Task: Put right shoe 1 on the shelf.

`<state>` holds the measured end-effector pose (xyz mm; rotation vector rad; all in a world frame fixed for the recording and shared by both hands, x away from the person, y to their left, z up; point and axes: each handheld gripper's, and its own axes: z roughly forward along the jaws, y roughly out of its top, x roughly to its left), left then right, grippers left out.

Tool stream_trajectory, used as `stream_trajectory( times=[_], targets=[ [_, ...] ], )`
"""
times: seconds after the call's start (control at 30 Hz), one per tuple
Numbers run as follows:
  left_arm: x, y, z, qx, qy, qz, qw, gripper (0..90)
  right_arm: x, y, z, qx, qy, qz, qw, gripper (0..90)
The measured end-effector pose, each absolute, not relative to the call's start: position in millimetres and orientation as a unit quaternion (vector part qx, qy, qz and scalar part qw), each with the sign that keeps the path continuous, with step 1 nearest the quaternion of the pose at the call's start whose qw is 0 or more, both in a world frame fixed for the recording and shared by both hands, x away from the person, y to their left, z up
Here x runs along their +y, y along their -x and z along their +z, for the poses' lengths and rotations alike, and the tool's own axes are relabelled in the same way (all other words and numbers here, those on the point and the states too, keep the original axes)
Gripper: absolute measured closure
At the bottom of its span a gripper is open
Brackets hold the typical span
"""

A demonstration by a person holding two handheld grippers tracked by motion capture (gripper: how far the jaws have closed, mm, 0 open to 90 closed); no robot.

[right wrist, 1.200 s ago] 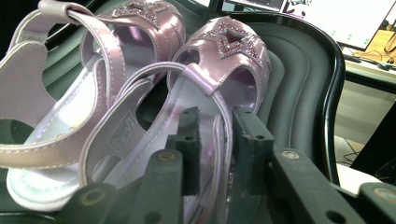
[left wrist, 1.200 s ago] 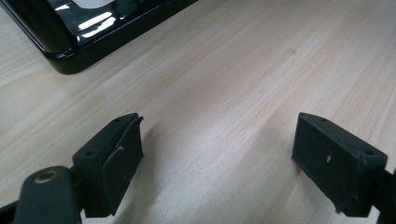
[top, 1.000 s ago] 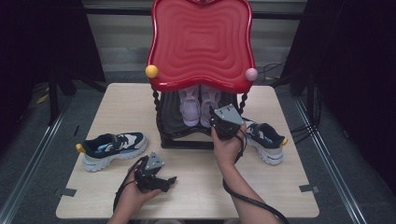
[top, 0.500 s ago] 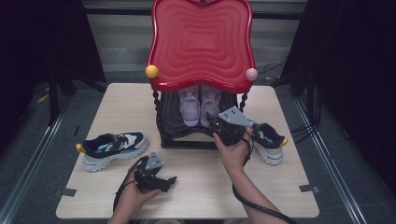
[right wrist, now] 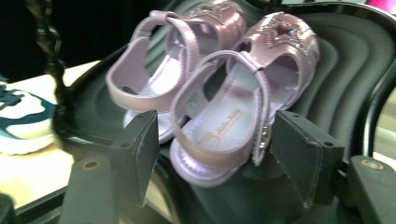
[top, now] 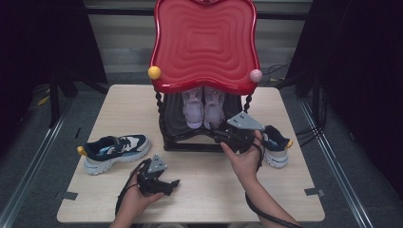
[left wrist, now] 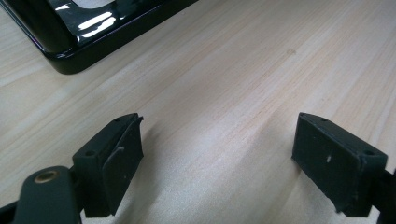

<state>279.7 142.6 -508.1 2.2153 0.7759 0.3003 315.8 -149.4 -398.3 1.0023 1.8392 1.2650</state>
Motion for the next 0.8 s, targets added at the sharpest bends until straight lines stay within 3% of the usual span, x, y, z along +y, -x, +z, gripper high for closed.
stream_trajectory(
  times=[0.17,0.8],
  targets=[
    [142.7,-279.7,-508.1,0.303,-0.867,0.118,0.378,15.4,-151.5,-312.4,-396.4,0.722,-0.378,0.485,0.317,26.2],
    [142.7,-279.8,-508.1,0.303,-0.867,0.118,0.378,15.4,-167.8,-289.6,-408.7,0.766,-0.348,0.478,0.252,21.0]
  ],
)
